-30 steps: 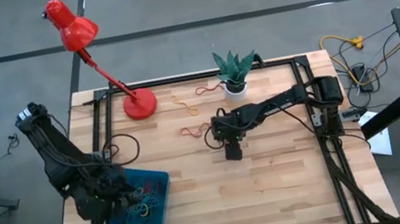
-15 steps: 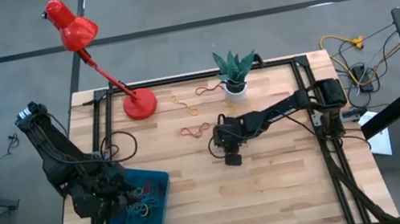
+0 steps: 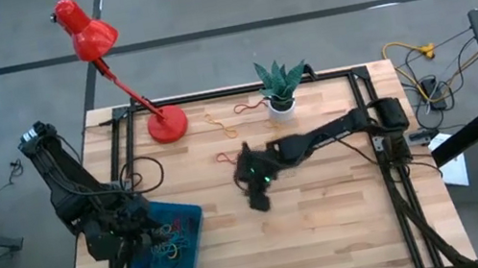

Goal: Pick and place rubber bands into bin
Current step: Put the red rubber band into the blue bin

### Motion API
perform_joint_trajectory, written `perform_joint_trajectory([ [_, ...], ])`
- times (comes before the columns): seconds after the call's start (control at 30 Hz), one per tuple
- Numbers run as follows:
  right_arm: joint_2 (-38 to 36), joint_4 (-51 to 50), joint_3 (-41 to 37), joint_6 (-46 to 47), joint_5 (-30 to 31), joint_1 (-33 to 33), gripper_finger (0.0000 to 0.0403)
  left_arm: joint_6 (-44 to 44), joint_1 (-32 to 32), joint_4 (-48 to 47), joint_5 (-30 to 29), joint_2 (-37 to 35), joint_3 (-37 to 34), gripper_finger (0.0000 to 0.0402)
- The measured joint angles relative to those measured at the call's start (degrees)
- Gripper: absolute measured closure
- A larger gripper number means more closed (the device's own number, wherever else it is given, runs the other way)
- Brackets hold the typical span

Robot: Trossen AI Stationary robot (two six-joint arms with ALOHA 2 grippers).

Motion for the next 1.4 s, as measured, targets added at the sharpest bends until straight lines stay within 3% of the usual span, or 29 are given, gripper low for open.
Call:
perform_joint_trajectory([
  [0.2, 0.1, -0.4, 13.4, 0.5, -0.9, 0.5, 0.0395, 0.5, 0.0, -0.1, -1.9, 0.3, -0.2, 0.0162],
  [0.5, -0.1, -0.2, 23.8, 0.8, 0.9, 0.4, 0.0395, 12.9, 0.1, -0.2, -21.4, 0.1, 1.3, 0.0162],
  [0.67, 0.1, -0.3, 25.2, 2.3, 1.3, 0.7, 0.0395, 19.5, 0.5, -0.2, -27.6, -0.4, 2.1, 0.0162],
  [0.9, 1.9, -0.3, 27.5, 2.5, 1.2, 1.0, 0.0395, 26.8, 3.7, 0.7, -29.4, 0.5, 2.2, 0.0162],
  [1.4, 2.9, -0.5, 29.5, 2.8, 0.5, 1.5, 0.0394, 46.0, 13.4, 14.7, -27.9, 5.7, 1.0, 0.0162],
])
